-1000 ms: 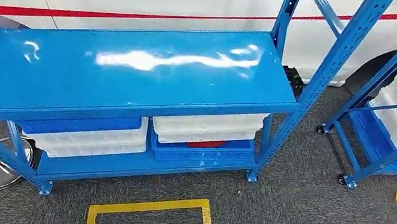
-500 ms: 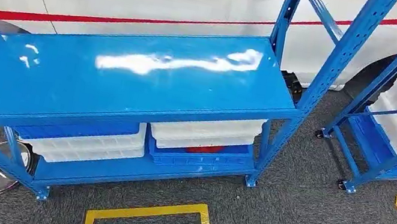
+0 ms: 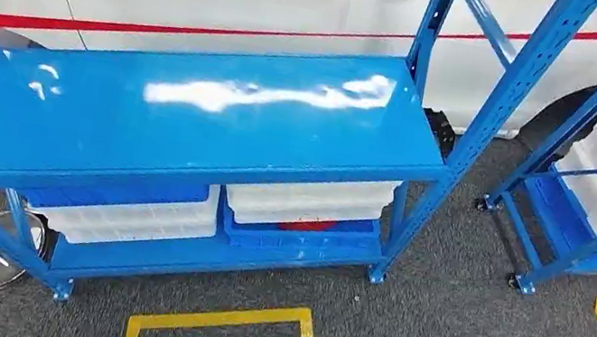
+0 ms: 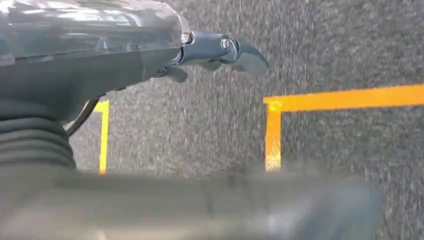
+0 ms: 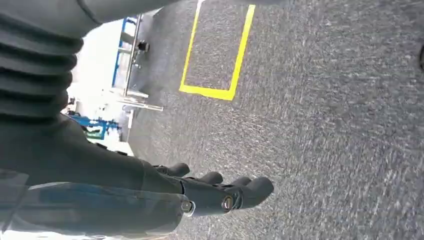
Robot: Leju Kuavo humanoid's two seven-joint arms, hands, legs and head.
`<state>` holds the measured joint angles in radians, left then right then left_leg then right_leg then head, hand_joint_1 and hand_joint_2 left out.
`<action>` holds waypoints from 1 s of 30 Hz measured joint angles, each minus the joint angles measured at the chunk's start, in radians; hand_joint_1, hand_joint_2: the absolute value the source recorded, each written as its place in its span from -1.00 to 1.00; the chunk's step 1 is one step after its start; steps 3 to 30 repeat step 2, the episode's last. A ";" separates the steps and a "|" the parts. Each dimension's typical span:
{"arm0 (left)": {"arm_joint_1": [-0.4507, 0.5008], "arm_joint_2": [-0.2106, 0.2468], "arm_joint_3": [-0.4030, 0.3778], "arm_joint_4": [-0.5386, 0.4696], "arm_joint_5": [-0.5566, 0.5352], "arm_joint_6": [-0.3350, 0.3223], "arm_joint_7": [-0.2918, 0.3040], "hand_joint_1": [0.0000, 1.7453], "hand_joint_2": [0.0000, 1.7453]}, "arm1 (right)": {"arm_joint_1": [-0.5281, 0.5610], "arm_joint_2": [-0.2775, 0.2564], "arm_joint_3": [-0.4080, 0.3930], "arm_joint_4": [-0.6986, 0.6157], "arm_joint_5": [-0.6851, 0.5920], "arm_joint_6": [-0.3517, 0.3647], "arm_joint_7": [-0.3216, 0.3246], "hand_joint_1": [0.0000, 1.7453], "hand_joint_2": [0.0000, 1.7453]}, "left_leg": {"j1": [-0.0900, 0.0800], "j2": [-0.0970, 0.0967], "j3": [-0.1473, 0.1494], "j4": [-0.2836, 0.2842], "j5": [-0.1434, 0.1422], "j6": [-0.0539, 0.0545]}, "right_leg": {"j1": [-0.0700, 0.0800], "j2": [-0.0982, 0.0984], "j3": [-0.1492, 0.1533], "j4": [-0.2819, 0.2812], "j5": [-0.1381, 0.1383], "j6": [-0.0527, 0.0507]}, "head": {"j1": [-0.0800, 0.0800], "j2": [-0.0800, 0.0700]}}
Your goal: Take the parts from the cabinet and place them on the table.
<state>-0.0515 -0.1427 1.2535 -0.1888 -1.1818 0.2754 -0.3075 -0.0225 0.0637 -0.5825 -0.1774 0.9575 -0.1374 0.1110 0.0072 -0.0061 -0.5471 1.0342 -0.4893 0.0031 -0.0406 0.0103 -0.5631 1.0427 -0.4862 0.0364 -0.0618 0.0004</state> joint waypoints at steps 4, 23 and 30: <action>0.000 0.000 0.000 0.000 -0.001 -0.001 0.003 -1.00 1.00 | 0.000 0.000 -0.006 0.000 -0.005 -0.006 0.000 -1.00 -1.00 | 0.001 0.000 0.002 -0.005 0.003 -0.004 | 0.002 0.000 0.000 0.000 0.000 -0.002 | 0.000 0.000; 0.000 0.000 0.000 0.000 -0.001 -0.001 0.003 -1.00 1.00 | 0.000 0.000 -0.006 0.000 -0.005 -0.006 0.000 -1.00 -1.00 | 0.001 0.000 0.002 -0.005 0.003 -0.004 | 0.002 0.000 0.000 0.000 0.000 -0.002 | 0.000 0.000; 0.000 0.000 0.000 0.000 -0.001 -0.001 0.003 -1.00 1.00 | 0.000 0.000 -0.006 0.000 -0.005 -0.006 0.000 -1.00 -1.00 | 0.001 0.000 0.002 -0.005 0.003 -0.004 | 0.002 0.000 0.000 0.000 0.000 -0.002 | 0.000 0.000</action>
